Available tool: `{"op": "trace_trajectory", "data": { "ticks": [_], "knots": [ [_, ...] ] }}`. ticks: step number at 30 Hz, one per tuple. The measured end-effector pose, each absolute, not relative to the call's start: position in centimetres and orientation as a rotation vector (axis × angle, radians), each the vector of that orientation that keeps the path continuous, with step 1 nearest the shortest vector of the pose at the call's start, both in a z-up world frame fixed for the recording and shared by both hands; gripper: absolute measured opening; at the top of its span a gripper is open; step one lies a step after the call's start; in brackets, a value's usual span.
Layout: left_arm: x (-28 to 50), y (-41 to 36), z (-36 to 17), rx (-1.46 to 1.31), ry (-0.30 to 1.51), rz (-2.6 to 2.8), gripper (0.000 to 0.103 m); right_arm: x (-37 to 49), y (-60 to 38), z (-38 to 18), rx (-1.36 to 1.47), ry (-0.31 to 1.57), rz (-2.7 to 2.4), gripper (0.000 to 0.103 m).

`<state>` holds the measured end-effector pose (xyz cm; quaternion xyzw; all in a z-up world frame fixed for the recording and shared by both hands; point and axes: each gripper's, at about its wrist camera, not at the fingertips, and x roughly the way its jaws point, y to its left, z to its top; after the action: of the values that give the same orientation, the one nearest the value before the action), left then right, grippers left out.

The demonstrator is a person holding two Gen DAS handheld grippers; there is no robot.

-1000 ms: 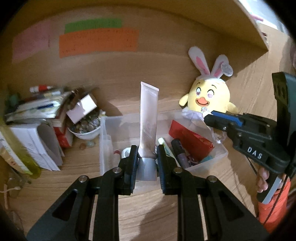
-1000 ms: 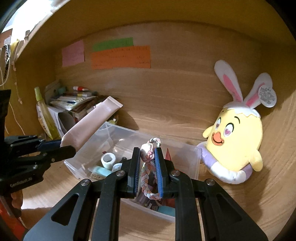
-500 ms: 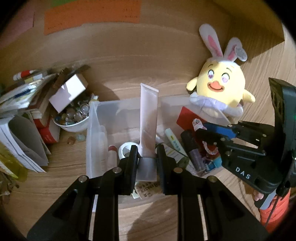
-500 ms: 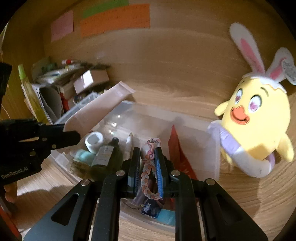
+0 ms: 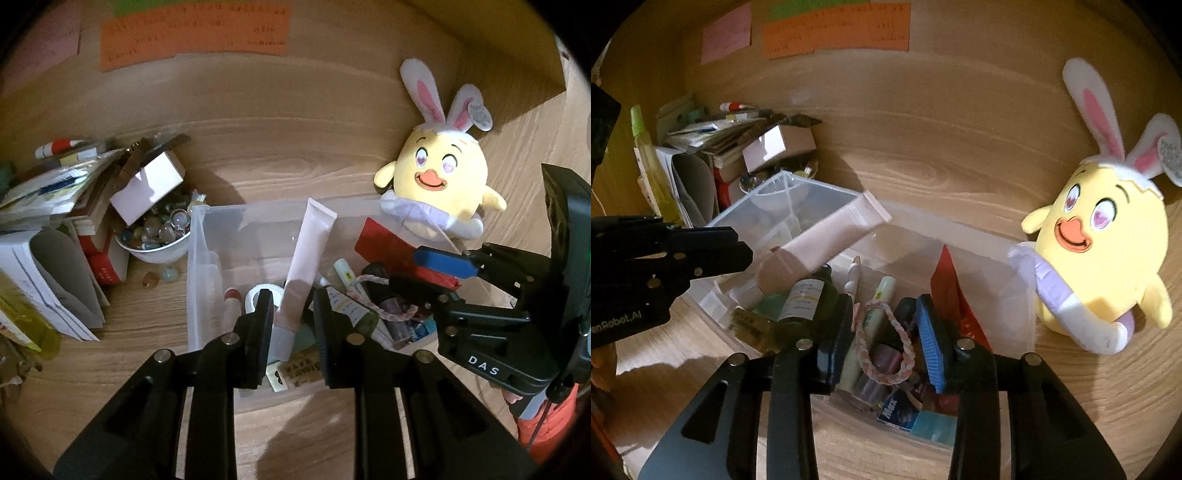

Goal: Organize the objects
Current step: 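Open both grippers to drop the pink tube and bracelet into the box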

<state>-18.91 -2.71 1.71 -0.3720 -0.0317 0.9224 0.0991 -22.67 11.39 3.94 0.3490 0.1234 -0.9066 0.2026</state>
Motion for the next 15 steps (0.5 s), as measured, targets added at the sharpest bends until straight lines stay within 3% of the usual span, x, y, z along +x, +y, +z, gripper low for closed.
{"op": "trace_trajectory", "data": {
  "ticks": [6, 8, 11, 13, 15],
  "knots": [
    [-17.2, -2.8, 2.6, -1.061, -0.079, 2.735, 0.021, -20.9, 12.1, 5.4, 0.935, 0.339, -2.563, 0.037],
    [-16.7, -2.8, 2.8, -1.050, -0.078, 2.736, 0.022, -20.1, 12.5, 5.8, 0.909, 0.331, -2.588, 0.046],
    [-15.7, -2.9, 3.1, -1.018, -0.077, 2.758, 0.036, -18.7, 12.8, 6.5, 0.860, 0.330, -2.626, 0.060],
    [-15.2, -3.0, 3.3, -0.994, -0.083, 2.774, 0.057, -18.1, 13.0, 6.8, 0.842, 0.324, -2.640, 0.067],
    [-14.6, -3.1, 3.5, -0.971, -0.088, 2.800, 0.068, -17.4, 13.2, 7.0, 0.824, 0.316, -2.653, 0.072]
  ]
}}
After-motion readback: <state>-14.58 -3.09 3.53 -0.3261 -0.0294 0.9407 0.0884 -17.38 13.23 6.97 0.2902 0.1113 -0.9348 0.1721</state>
